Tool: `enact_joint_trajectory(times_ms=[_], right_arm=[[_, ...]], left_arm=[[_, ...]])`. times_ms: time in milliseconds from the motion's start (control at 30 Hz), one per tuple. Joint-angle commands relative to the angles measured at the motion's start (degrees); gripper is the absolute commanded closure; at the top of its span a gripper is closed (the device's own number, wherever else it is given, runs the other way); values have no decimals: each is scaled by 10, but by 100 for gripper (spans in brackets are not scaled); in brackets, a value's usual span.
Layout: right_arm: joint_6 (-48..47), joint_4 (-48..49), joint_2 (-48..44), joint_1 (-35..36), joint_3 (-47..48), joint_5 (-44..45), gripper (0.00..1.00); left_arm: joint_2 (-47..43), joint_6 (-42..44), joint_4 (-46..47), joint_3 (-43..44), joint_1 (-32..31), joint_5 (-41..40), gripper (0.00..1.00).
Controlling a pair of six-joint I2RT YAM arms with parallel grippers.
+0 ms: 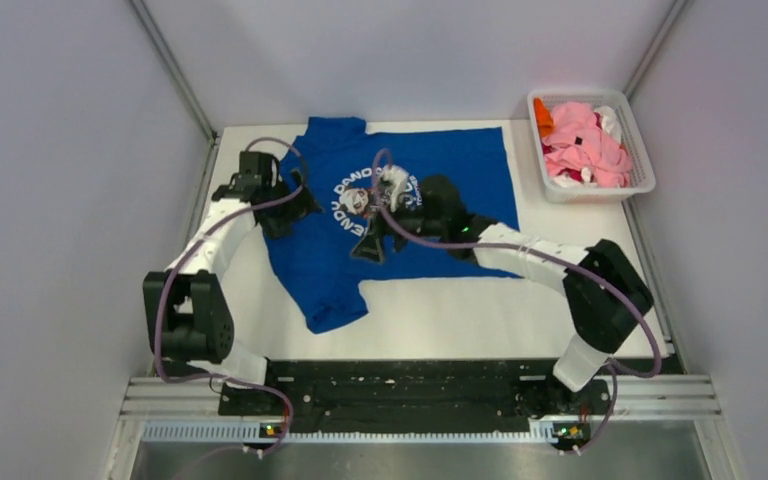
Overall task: Fold and stack the t-shirts
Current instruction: Flatten out the tshirt
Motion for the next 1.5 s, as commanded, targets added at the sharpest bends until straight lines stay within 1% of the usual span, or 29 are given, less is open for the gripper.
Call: enact_joint_trajectory(times_ms=[0, 67, 233, 400, 567, 733, 900, 1033, 1267, 1467], right_arm=[[26, 64, 58, 106, 13, -111, 4], [23, 59, 94, 142, 41, -109, 5], [13, 36, 193, 185, 131, -102, 5], [-30, -29, 276, 208, 207, -53, 6], [-42, -51, 318, 209, 235, -32, 7], [-52, -21, 296, 223, 202, -94, 10], [-70, -8, 270, 248, 170, -136, 11], [-88, -37, 256, 262, 157, -148, 14], [-108, -29, 197, 286, 89, -170, 15], [-163, -96, 146, 295, 56, -167, 16]], left_arm=[[-50, -43, 84, -163, 3, 33, 1], [-62, -47, 101, -207, 5, 25, 1], [-51, -48, 94, -225, 7, -17, 1], [-39, -50, 91, -231, 8, -21, 1], [-40, -48, 84, -232, 10, -34, 1], [-34, -48, 82, -229, 10, -41, 1], [-24, -48, 80, -224, 10, -48, 1], [-19, -48, 72, -220, 11, -61, 1], [-17, -45, 67, -215, 14, -70, 1], [-15, -43, 64, -214, 15, -70, 1]])
